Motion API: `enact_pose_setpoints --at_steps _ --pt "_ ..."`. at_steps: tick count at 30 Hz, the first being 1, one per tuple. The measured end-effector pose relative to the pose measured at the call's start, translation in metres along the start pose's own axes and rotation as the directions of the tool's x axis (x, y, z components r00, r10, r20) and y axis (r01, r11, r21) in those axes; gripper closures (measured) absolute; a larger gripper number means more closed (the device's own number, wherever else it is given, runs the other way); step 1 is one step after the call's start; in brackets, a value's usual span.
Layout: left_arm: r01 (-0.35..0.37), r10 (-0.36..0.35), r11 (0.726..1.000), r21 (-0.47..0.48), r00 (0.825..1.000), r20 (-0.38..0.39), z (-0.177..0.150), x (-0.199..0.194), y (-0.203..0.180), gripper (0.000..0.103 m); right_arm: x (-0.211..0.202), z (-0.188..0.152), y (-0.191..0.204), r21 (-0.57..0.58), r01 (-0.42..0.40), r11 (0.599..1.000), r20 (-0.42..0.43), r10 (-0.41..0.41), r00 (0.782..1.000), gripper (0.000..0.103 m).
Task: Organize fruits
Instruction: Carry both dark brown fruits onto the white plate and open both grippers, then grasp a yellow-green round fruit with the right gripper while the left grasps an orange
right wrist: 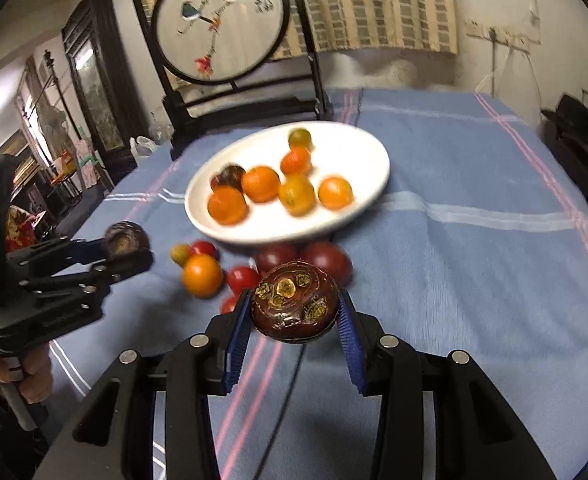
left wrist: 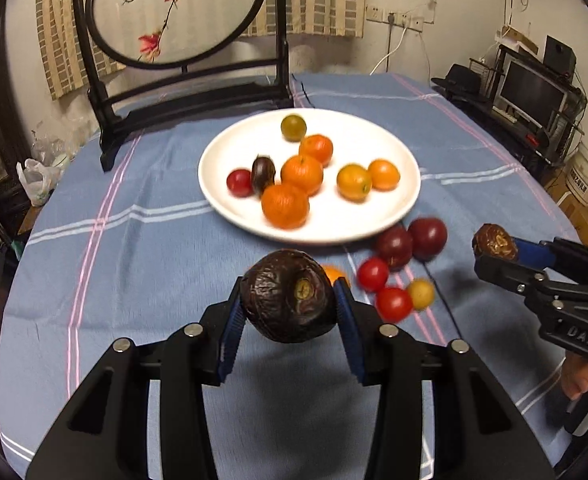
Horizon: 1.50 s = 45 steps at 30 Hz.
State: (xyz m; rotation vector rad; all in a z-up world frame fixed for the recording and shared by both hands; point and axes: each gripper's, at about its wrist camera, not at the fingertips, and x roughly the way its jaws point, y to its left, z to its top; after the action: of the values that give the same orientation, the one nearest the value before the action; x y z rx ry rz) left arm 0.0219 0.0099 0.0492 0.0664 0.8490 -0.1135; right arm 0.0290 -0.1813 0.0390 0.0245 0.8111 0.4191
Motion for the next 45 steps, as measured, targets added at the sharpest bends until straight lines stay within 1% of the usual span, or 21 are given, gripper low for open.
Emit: enact_pose_setpoints --at_steps 2,5,9,11,14,21,23,24,25,26,27,28,30,32,34,35,38,39,41,43,45 --pt "0.015 -0.015 1.000 -0.019 1.000 0.004 0.014 0.005 0.003 0.061 0.001 0.017 0.005 -0.031 0.025 0.999 0.020 -0.024 0.999 0.061" --pt "0.018 -0.017 0.999 -0.051 1.000 0.006 0.035 0.016 0.007 0.061 0.009 0.035 0.011 -0.066 0.056 0.996 0.051 -0.052 0.997 0.061" --pt "0.021 -0.023 0.994 -0.110 1.000 -0.018 0.062 0.042 0.015 0.061 0.036 0.062 0.017 -0.112 0.104 0.988 0.072 -0.096 0.993 0.061" --pt "0.015 -0.020 0.990 -0.139 0.999 -0.032 0.077 0.057 0.021 0.061 0.049 0.071 0.015 -0.119 0.117 0.986 0.065 -0.110 0.992 0.061" --pt "-0.009 0.003 0.988 -0.151 0.999 -0.042 0.095 0.077 0.026 0.061 0.073 0.087 0.009 -0.110 0.125 0.986 0.043 -0.121 0.992 0.061" --pt "-0.046 0.035 0.984 -0.172 0.997 -0.063 0.122 0.116 0.036 0.061 0.118 0.100 -0.005 -0.072 0.137 0.988 -0.008 -0.138 0.990 0.061" --pt "-0.056 0.044 0.984 -0.169 0.996 -0.074 0.126 0.128 0.036 0.060 0.125 0.102 -0.008 -0.054 0.126 0.991 -0.014 -0.126 0.992 0.060" --pt "-0.064 0.051 0.983 -0.169 0.996 -0.078 0.126 0.132 0.036 0.060 0.131 0.103 -0.009 -0.037 0.107 0.994 -0.033 -0.108 0.994 0.060" --pt "-0.070 0.057 0.983 -0.171 0.995 -0.081 0.126 0.134 0.036 0.056 0.135 0.103 -0.010 -0.030 0.099 0.995 -0.049 -0.100 0.994 0.059" --pt "-0.072 0.057 0.982 -0.173 0.994 -0.089 0.126 0.136 0.036 0.045 0.137 0.103 -0.010 -0.025 0.091 0.996 -0.060 -0.092 0.994 0.051" --pt "-0.072 0.056 0.982 -0.176 0.994 -0.091 0.125 0.134 0.036 0.040 0.137 0.102 -0.010 -0.017 0.084 0.996 -0.067 -0.085 0.994 0.046" --pt "-0.073 0.059 0.981 -0.181 0.995 -0.085 0.124 0.130 0.036 0.030 0.135 0.101 -0.010 -0.012 0.085 0.996 -0.061 -0.085 0.995 0.042" --pt "-0.064 0.055 0.981 -0.186 0.997 -0.050 0.121 0.117 0.036 0.027 0.126 0.098 -0.010 -0.007 0.082 0.997 -0.045 -0.083 0.996 0.042" --pt "-0.069 0.065 0.980 -0.184 0.998 -0.026 0.115 0.102 0.035 0.018 0.115 0.094 -0.010 0.002 0.083 0.997 -0.033 -0.083 0.996 0.042" --pt "-0.054 0.054 0.979 -0.198 0.999 -0.006 0.108 0.088 0.035 0.017 0.103 0.088 -0.013 0.024 0.072 0.997 -0.026 -0.071 0.997 0.042" --pt "-0.040 0.041 0.978 -0.204 0.999 0.003 0.101 0.080 0.034 0.014 0.100 0.085 -0.014 0.028 0.069 0.997 -0.028 -0.068 0.997 0.042" --pt "-0.035 0.037 0.978 -0.205 0.999 0.008 0.083 0.065 0.032 0.012 0.080 0.068 -0.016 0.021 0.075 0.997 -0.026 -0.074 0.997 0.041" --pt "-0.039 0.042 0.978 -0.206 0.999 0.008 0.073 0.058 0.031 0.012 0.075 0.063 -0.016 0.014 0.078 0.997 -0.028 -0.078 0.997 0.041" --pt "-0.051 0.052 0.979 -0.199 0.999 -0.001 0.057 0.050 0.029 0.012 0.065 0.048 -0.015 -0.002 0.097 0.995 -0.037 -0.097 0.995 0.032" --pt "-0.055 0.053 0.978 -0.201 0.998 -0.014 0.039 0.044 0.027 0.012 0.055 0.035 -0.015 -0.013 0.110 0.994 -0.041 -0.110 0.993 0.031" --pt "-0.061 0.055 0.978 -0.201 0.998 -0.032 0.022 0.040 0.025 0.011 0.048 0.024 -0.015 -0.015 0.106 0.994 -0.046 -0.106 0.993 0.031"
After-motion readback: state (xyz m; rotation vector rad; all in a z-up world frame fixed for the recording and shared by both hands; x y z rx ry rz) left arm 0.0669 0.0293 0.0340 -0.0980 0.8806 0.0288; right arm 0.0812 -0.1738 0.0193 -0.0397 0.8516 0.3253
